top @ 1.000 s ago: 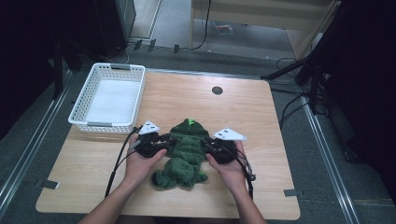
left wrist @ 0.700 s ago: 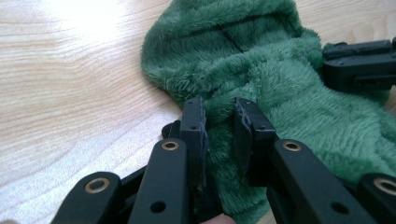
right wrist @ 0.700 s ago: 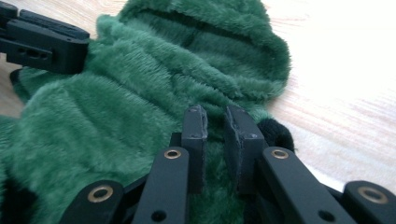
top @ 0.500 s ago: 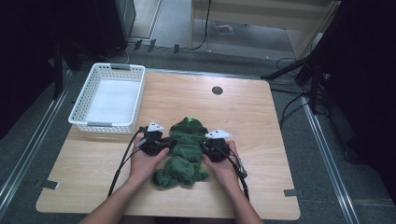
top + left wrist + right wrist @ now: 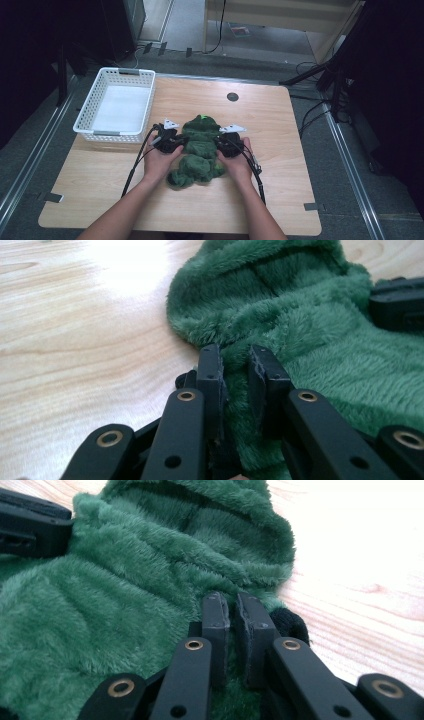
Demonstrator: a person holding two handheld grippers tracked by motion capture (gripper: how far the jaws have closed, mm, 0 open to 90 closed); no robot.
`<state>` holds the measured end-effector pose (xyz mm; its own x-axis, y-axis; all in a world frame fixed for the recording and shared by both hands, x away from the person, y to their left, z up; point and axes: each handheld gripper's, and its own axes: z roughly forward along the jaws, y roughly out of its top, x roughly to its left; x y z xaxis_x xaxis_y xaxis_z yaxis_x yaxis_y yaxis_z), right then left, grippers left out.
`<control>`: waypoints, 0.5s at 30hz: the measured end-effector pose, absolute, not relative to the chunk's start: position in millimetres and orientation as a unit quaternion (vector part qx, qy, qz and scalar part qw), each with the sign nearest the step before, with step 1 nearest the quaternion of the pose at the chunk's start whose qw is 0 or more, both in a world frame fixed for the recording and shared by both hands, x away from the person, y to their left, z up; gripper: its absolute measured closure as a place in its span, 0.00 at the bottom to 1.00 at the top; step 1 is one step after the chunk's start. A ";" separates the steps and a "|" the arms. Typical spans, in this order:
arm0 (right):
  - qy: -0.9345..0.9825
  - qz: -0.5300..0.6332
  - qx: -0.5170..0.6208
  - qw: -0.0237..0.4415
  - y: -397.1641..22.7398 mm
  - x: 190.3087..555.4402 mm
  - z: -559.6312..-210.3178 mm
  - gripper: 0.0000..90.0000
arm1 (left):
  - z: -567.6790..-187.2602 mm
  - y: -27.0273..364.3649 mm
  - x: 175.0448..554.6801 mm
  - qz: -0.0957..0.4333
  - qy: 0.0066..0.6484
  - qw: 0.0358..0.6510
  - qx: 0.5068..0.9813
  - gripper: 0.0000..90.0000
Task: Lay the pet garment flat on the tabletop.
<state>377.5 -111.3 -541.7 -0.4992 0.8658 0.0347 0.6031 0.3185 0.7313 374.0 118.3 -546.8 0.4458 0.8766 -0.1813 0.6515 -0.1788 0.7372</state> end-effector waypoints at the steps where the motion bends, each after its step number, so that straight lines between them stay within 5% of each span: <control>1: 0.791 0.353 0.463 0.188 -111.1 377.9 -541.8 0.93 | -546.7 118.8 376.8 0.141 0.509 0.393 0.753 0.87; 10: 0.790 0.349 0.457 0.212 -106.6 385.2 -543.5 0.94 | -546.6 120.0 384.7 0.141 0.516 0.393 0.748 0.88; 15: 0.779 0.362 0.477 0.185 -110.6 388.0 -542.3 0.91 | -542.0 122.1 382.3 0.128 0.523 0.404 0.740 0.84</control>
<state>388.0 -110.6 -542.3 -0.4762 0.8775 0.0569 0.6095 0.2828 0.7406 382.3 122.1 -542.0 0.4203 0.8772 -0.2319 0.6699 -0.1277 0.7314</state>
